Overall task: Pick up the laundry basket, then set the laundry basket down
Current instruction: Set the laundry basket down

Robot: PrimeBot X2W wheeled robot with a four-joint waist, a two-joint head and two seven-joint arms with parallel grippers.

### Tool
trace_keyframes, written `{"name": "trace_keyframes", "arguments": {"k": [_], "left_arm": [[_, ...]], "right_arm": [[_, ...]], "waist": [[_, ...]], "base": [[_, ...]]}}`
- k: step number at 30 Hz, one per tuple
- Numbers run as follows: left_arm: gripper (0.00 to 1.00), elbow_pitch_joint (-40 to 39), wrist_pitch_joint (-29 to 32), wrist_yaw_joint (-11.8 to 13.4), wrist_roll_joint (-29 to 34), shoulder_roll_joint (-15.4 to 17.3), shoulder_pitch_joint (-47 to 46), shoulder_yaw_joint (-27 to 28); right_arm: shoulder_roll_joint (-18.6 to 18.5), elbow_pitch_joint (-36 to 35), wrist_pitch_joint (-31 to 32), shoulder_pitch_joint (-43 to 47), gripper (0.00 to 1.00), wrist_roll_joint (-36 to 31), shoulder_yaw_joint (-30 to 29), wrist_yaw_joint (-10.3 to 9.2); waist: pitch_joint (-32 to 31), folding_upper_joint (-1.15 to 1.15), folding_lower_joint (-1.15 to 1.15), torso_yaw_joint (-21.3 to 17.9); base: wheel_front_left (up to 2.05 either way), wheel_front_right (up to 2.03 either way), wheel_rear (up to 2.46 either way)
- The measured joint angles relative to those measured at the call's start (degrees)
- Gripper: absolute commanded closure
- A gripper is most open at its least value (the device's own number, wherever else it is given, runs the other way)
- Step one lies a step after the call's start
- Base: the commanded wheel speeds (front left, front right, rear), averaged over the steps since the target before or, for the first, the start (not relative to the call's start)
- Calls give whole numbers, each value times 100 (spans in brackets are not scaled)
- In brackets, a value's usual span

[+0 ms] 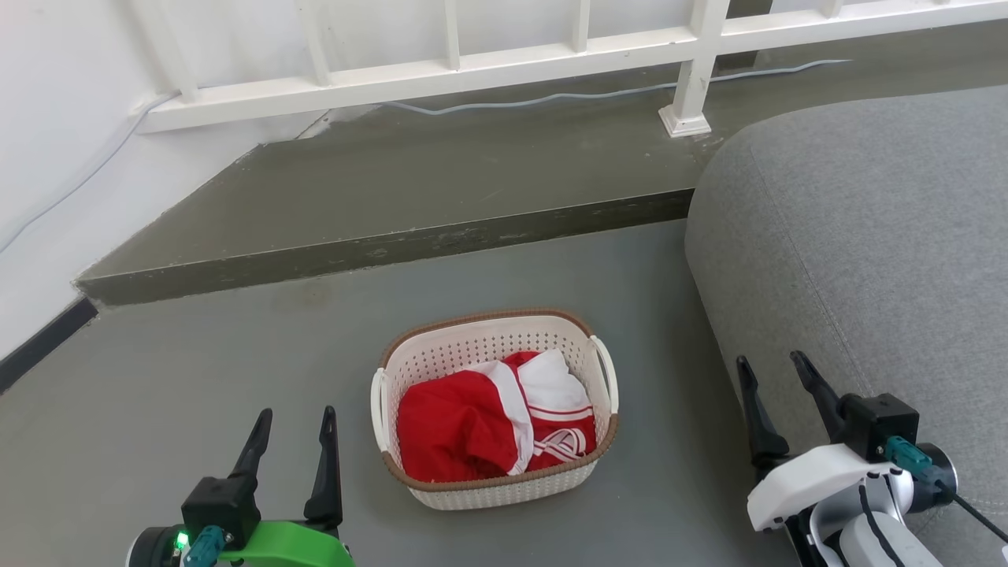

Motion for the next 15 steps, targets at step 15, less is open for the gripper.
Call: {"name": "trace_keyframes", "arguments": {"k": [15], "left_arm": [[0,-145,0,52,118,-11,189,64]], "right_arm": [[91,-172,0,168,0,-233,-111,0]], "waist": [[4,0,0,-12]], "base": [[0,0,0]]}}
